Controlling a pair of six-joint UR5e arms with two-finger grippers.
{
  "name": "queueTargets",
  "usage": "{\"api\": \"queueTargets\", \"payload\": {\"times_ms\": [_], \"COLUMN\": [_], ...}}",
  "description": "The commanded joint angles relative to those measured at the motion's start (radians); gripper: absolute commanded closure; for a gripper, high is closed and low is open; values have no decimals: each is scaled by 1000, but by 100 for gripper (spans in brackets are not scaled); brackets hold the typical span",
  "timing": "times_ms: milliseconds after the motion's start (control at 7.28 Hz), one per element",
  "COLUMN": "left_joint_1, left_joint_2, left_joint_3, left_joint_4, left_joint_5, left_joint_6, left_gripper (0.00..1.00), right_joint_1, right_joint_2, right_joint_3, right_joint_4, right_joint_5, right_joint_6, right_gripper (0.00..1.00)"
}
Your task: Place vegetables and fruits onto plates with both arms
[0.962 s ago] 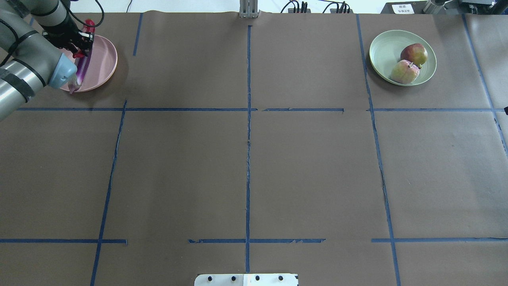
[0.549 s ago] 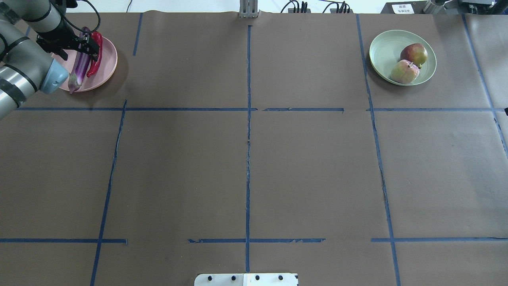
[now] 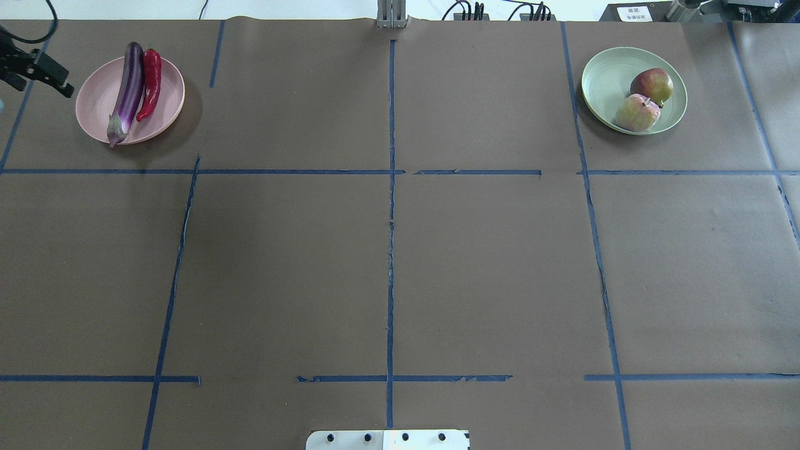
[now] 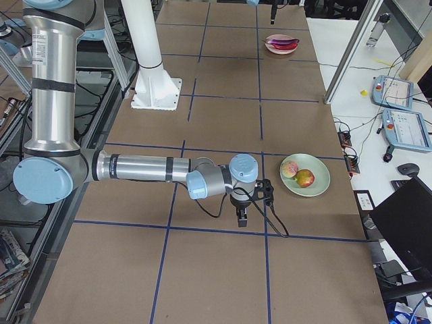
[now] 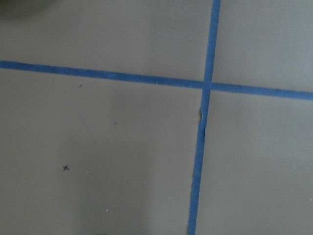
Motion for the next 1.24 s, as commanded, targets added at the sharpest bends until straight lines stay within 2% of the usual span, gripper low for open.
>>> {"api": "queueTargets", "payload": {"times_ms": [0, 137, 275, 549, 824, 1099], "left_joint_1": [-93, -133, -153, -182, -190, -256], "left_joint_2": [140, 223, 343, 466, 543, 641], "left_joint_3": [-210, -296, -330, -398, -417, -479], "left_joint_4": [226, 280, 276, 268, 264, 193], "left_joint_5": [-5, -5, -8, 1, -4, -8], "left_joint_6": [229, 273, 319, 322, 324, 328], "left_gripper": [0, 0, 0, 0, 0, 0], "right_joint_1": [69, 111, 119, 117, 119, 117], "right_joint_2": [-77, -74, -77, -77, -77, -77], "right_joint_3": [216, 267, 272, 262, 257, 256], "right_joint_4": [-277, -410, -429, -423, -423, -423], "right_joint_5": [0, -29, -73, -62, -62, -62], "right_joint_6": [-143, -239, -255, -247, -246, -246], "right_gripper": [0, 0, 0, 0, 0, 0]}}
